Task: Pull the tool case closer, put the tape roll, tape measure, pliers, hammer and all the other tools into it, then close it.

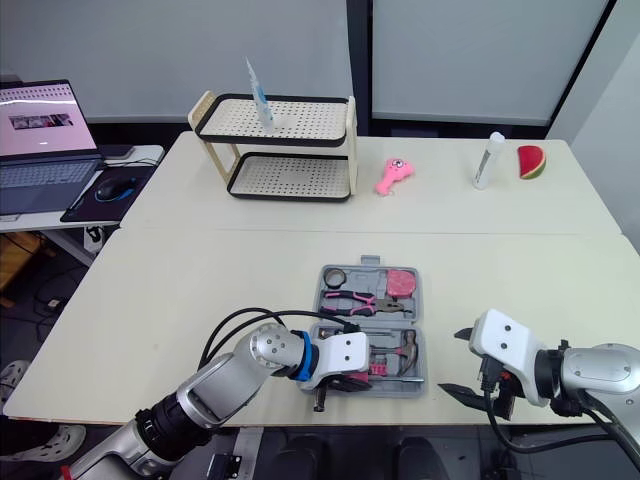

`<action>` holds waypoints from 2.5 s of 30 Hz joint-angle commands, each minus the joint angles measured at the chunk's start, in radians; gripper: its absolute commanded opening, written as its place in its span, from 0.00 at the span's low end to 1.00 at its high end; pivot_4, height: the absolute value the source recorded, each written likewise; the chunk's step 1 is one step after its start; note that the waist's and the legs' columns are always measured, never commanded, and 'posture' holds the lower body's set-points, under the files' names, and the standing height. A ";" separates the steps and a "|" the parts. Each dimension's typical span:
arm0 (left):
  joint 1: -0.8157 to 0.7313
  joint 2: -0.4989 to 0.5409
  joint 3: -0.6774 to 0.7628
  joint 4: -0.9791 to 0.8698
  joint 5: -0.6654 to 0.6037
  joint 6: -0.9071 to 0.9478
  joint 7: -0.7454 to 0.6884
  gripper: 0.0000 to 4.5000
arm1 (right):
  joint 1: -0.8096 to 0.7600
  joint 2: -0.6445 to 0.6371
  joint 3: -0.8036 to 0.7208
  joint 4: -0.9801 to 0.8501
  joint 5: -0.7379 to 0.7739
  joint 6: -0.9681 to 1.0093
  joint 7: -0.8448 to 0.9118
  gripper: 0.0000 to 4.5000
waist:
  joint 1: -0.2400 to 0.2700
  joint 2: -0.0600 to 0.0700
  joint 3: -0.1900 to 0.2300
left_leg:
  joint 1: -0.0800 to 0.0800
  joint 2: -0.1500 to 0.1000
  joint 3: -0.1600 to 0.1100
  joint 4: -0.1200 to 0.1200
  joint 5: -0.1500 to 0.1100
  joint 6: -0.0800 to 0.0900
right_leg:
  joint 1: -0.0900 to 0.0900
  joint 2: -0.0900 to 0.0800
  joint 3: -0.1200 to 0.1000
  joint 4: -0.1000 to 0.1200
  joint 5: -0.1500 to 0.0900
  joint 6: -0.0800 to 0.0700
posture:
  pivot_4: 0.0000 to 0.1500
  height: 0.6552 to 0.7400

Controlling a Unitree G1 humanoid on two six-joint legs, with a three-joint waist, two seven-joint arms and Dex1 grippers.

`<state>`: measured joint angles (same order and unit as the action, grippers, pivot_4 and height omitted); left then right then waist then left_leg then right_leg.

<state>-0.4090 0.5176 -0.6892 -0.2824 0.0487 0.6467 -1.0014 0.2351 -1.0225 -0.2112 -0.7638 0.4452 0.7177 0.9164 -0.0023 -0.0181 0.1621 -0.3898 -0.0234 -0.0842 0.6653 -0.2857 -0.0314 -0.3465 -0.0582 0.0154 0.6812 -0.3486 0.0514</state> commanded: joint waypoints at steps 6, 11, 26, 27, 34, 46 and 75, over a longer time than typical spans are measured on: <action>-0.035 -0.018 0.016 -0.044 -0.031 0.003 -0.030 0.49 | -0.004 -0.011 -0.012 -0.029 0.005 0.003 0.002 1.00 | 0.000 0.000 0.000 | 0.000 0.000 0.000 0.000 0.000 0.000 | 0.000 0.000 0.000 0.000 0.000 0.000 | 1.00 0.95; -0.062 -0.028 0.062 -0.071 -0.070 0.032 -0.030 0.85 | -0.012 -0.010 -0.010 -0.029 0.008 0.006 0.000 1.00 | 0.000 0.000 0.000 | 0.000 0.000 0.000 0.000 0.000 0.000 | 0.001 0.000 0.000 0.000 0.000 0.000 | 1.00 0.95; -0.041 0.063 0.167 -0.077 -0.175 -0.031 -0.077 1.00 | -0.035 -0.001 0.005 -0.020 0.011 0.008 -0.012 1.00 | 0.000 0.000 0.000 | 0.001 0.000 -0.001 0.000 0.000 0.000 | 0.001 0.000 0.000 0.000 0.000 0.000 | 1.00 0.95; -0.038 0.058 0.165 -0.068 -0.171 -0.042 -0.071 0.96 | -0.037 -0.001 0.006 -0.020 0.011 0.009 -0.013 1.00 | 0.000 0.000 0.000 | 0.001 0.000 -0.001 0.000 0.000 0.000 | 0.001 0.000 0.000 0.000 0.000 0.000 | 1.00 0.95; -0.027 0.055 0.151 -0.059 -0.171 -0.065 -0.087 0.54 | -0.034 -0.001 0.005 -0.024 0.014 0.012 -0.016 1.00 | 0.000 0.000 0.000 | 0.001 0.000 -0.001 0.000 0.000 0.000 | 0.002 0.000 0.000 0.000 0.000 0.000 | 1.00 0.95; 0.038 0.092 0.168 -0.013 -0.170 -0.240 -0.135 0.79 | -0.050 0.001 0.015 -0.031 0.026 0.020 -0.026 1.00 | -0.001 0.000 0.000 | 0.002 0.000 -0.001 0.000 0.000 0.000 | 0.002 0.000 0.000 0.000 0.000 0.000 | 1.00 0.95; 0.107 0.063 0.136 0.113 -0.026 -0.418 -0.106 0.01 | -0.099 -0.002 0.019 -0.052 0.068 0.063 -0.038 1.00 | 0.000 0.000 0.000 | 0.006 0.000 -0.001 0.000 0.000 0.000 | 0.005 0.000 0.000 -0.001 0.000 0.000 | 1.00 0.95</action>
<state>-0.3159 0.5717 -0.5437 -0.1553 0.0064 0.2278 -1.1031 0.1469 -1.0179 -0.1757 -0.7819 0.4953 0.7784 0.8824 -0.0028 -0.0178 0.1618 -0.3840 -0.0235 -0.0847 0.6649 -0.2858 -0.0312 -0.3412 -0.0584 0.0151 0.6806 -0.3486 0.0515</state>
